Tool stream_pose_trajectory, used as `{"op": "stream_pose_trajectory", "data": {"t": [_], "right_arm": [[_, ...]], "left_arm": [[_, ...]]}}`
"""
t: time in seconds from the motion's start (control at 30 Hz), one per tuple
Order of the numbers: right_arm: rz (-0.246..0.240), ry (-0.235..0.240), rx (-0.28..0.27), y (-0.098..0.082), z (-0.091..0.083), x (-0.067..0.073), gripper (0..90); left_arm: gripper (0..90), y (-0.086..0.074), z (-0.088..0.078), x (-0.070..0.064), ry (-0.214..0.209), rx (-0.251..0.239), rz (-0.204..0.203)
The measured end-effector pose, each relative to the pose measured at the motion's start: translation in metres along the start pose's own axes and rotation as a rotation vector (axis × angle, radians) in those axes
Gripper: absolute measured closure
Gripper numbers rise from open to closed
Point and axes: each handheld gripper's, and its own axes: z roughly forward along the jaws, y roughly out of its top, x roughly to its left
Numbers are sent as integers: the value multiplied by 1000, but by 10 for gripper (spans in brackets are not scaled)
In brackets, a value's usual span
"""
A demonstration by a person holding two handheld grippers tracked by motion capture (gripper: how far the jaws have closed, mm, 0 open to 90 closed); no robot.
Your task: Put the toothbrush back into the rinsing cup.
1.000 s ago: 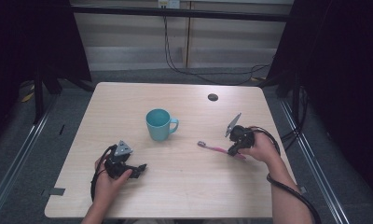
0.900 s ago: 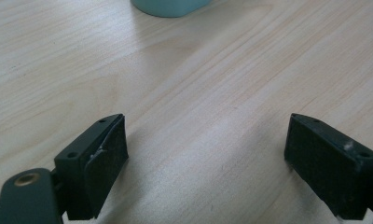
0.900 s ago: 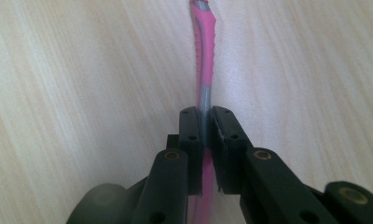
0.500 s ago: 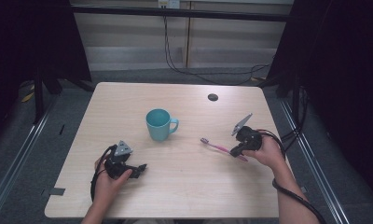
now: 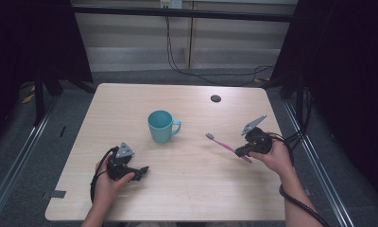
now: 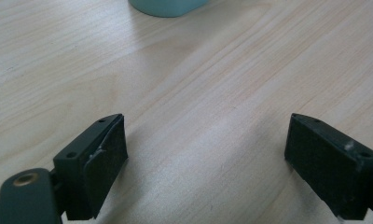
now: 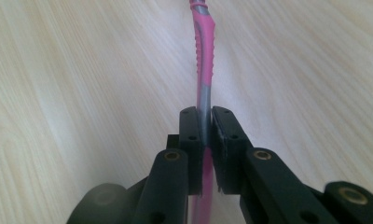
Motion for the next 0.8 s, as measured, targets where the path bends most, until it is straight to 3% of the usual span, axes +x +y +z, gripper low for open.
{"op": "stream_pose_trajectory", "data": {"t": [0.17,0.27,0.33,0.47,0.8], "right_arm": [[12,5,-44,6,-2,6,834],[21,9,-68,8,-4,9,834],[20,4,-79,10,-6,11,834],[26,18,-122,12,-7,15,834],[27,38,-172,18,-5,26,834]], "left_arm": [[159,0,-1,2,-13,-9,0],[172,1,-1,1,-32,-22,-28],[168,3,-2,1,-47,-24,-26],[169,11,-4,-3,-53,-35,-14],[166,33,-4,-16,-111,-63,-19]]}}
